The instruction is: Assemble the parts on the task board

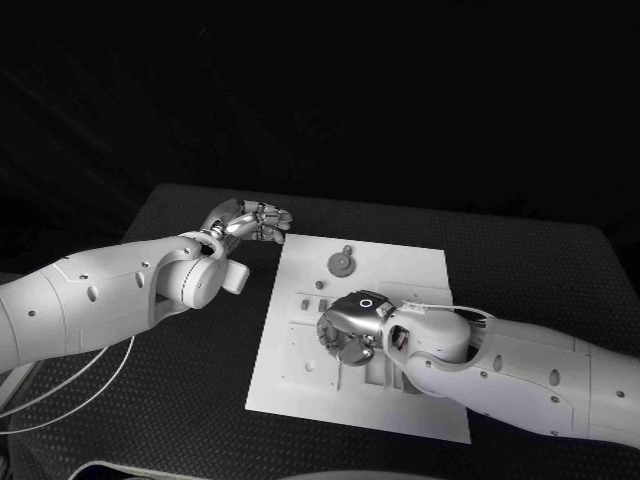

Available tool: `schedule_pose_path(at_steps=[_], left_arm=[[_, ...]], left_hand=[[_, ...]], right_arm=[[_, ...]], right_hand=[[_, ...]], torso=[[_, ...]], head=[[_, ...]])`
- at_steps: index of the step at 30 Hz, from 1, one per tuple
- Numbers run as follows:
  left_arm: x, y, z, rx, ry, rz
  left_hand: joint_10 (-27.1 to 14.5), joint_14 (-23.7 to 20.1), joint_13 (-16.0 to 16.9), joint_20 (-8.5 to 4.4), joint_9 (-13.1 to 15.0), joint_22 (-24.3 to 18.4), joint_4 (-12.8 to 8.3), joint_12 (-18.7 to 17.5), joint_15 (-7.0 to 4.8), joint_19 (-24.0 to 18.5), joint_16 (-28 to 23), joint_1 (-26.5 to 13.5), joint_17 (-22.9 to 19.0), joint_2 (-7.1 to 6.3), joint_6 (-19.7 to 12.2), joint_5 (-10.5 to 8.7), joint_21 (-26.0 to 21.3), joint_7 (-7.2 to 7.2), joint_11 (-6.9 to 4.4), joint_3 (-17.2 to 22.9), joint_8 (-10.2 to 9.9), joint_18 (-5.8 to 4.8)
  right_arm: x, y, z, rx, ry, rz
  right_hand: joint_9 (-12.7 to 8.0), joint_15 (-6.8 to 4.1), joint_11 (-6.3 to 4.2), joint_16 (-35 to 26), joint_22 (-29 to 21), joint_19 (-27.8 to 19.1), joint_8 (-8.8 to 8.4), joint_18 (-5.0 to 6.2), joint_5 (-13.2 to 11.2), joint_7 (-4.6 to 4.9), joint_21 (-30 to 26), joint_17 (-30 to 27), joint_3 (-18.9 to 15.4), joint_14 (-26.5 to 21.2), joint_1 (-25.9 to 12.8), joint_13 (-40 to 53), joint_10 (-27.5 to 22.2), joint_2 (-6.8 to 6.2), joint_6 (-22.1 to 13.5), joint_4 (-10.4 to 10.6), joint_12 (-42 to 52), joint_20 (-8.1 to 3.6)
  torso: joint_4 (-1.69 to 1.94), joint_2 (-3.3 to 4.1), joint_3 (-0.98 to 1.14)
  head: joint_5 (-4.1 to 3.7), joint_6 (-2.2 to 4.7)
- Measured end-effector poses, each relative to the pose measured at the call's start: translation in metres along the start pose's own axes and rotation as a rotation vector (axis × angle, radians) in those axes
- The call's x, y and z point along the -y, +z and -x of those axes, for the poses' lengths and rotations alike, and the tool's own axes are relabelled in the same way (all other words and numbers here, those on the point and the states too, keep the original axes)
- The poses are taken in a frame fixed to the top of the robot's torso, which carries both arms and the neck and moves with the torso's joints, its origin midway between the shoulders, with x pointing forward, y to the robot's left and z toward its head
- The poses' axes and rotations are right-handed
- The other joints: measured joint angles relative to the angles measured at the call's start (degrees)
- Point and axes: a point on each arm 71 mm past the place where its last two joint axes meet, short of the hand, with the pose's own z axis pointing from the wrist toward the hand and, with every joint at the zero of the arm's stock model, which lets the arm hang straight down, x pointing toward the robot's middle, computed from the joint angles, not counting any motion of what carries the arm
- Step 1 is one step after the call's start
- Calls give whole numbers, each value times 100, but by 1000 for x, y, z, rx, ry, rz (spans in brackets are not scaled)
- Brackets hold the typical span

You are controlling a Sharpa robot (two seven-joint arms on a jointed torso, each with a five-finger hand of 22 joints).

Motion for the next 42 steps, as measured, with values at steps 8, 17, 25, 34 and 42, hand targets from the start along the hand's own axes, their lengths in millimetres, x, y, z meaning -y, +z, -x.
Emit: schedule_pose_path(at_steps=[8,17,25,34,42], left_arm=[[0,0,0,-2,0,1],[0,-1,0,-2,1,2],[0,-1,0,-4,1,4],[-1,-1,2,-1,2,4],[-1,-1,1,-5,2,4]], left_hand=[[0,0,0,0,0,-5,0,0,0,0,0,0,5,0,0,0,0,0,0,0,0,0],[0,0,0,21,0,-5,0,0,0,-21,-23,0,5,0,0,0,0,0,0,0,0,0],[1,0,0,21,-2,-10,0,0,0,-21,-23,0,4,0,0,0,0,0,-1,0,0,0],[-21,-23,0,20,-7,-23,-16,-22,23,-63,-45,0,10,0,0,0,0,0,20,-16,0,-1],[-41,-23,0,20,-15,-36,-16,-22,23,-63,-45,0,19,0,0,55,0,0,0,-16,0,0]], right_arm=[[0,1,0,-4,-4,-2],[2,1,-1,-2,6,-5],[6,-3,-2,5,24,-14],[11,-12,-3,16,47,-28],[13,-21,6,44,51,-26]], right_hand=[[-5,0,0,0,0,0,13,0,0,4,0,0,0,0,-8,2,0,-8,-11,0,1,1],[-27,1,14,0,-1,8,-35,1,0,36,0,3,-1,1,-31,-2,-14,-31,-42,0,-52,11],[-150,1,40,0,-1,8,-297,4,2,183,0,6,-226,1,-295,-7,-42,-488,-407,16,-75,12],[-266,51,83,0,-1,0,-471,4,2,243,0,5,-543,9,-455,-28,-104,-689,-695,17,-136,20],[-303,50,82,0,-2,-1,-511,4,2,234,0,7,-634,9,-509,-21,-104,-748,-807,32,-140,22]], torso=[[1,0,1],[-4,0,5],[-3,-1,5],[-5,-1,8],[-6,-2,9]], head=[[-1,-7],[-6,-4],[-9,-1],[-23,23],[-43,49]])
